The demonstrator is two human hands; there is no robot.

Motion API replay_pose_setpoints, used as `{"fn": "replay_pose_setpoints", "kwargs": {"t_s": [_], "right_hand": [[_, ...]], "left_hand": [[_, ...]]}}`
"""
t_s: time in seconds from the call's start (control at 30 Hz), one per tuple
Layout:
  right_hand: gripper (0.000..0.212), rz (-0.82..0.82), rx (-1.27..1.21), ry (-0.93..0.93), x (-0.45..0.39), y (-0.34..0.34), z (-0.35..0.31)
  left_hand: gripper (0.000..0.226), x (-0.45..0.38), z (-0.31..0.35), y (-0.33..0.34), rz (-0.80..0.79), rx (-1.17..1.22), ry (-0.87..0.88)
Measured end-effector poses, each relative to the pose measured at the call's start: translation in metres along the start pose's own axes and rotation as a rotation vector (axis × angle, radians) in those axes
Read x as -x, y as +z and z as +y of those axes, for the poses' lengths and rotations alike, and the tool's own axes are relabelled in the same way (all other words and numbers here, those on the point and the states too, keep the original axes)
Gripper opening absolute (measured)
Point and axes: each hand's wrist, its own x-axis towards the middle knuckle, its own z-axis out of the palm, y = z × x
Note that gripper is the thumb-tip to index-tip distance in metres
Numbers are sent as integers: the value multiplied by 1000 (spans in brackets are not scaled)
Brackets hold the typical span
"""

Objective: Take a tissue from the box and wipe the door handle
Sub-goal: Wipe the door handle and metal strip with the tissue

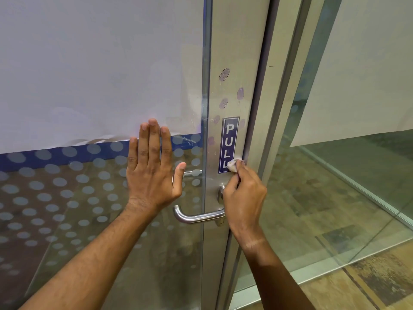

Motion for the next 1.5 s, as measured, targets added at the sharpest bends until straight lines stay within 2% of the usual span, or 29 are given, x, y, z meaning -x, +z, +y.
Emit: {"fn": "replay_pose_setpoints", "kwargs": {"t_s": [0.07, 0.17, 0.23, 0.4, 0.5, 0.7, 0.83, 0.93, 1.07, 1.2, 1.37, 1.5], "right_hand": [[31, 9, -17, 16, 2, 1, -2], [36, 105, -66, -87, -17, 1, -11], [40, 115, -44, -119, -21, 4, -13], [36, -49, -29, 80, 12, -2, 5], [33, 3, -91, 92, 13, -11, 9], [33, 78, -176, -172, -6, -9, -16], [33, 134, -105, -319, -22, 5, -27], [31, 119, -59, -460, -31, 15, -29], [39, 58, 66, -592, -28, 22, -16], [29, 64, 69, -632, -26, 18, -6], [35, 84, 70, -571, -34, 20, -19], [28, 57, 97, -645, -29, 16, -8]], "left_hand": [[88, 0, 0, 0, 1, -2, 2], [89, 0, 0, -1, 1, -4, 0], [89, -1, 0, -2, -3, 1, -8], [92, 0, 0, -4, -12, 23, 3], [92, 0, 0, -4, -19, 31, 10], [92, 1, 0, -6, -38, 32, 8], [91, 1, -1, -4, -40, 26, 13], [91, 2, -1, -2, -35, 20, 18], [93, 2, -2, 0, -23, 20, 22], [95, 2, -2, 0, -21, 22, 23], [94, 2, -2, 0, -17, 25, 30], [94, 2, -2, 0, -20, 26, 26]]}}
